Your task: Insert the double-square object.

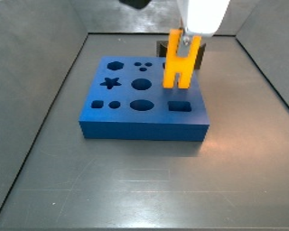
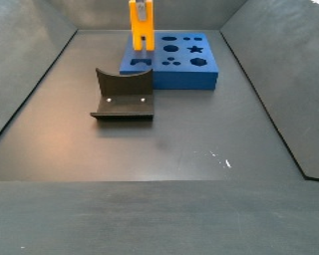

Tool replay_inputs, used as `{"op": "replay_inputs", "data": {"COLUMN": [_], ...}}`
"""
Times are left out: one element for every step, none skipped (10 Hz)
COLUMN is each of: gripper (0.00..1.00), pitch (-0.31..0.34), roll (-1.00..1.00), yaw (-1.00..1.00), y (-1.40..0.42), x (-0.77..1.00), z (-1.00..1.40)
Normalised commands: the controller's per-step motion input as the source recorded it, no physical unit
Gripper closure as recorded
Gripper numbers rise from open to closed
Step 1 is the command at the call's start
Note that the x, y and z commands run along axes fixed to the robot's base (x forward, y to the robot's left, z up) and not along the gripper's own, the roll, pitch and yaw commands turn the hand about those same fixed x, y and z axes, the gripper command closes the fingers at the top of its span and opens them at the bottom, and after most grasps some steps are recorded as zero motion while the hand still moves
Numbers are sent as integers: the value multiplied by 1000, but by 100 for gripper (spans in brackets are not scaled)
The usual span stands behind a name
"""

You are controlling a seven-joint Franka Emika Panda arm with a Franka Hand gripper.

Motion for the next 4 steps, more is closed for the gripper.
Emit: {"op": "replay_inputs", "data": {"gripper": [100,100,100,100], "pitch": [-100,-89,-99,0], "roll": [3,7,19,0], "yaw": [0,0,0,0], "y": [0,0,0,0], "x": [-20,-14,-37,0], "z": [-391,-360,-386,0]}}
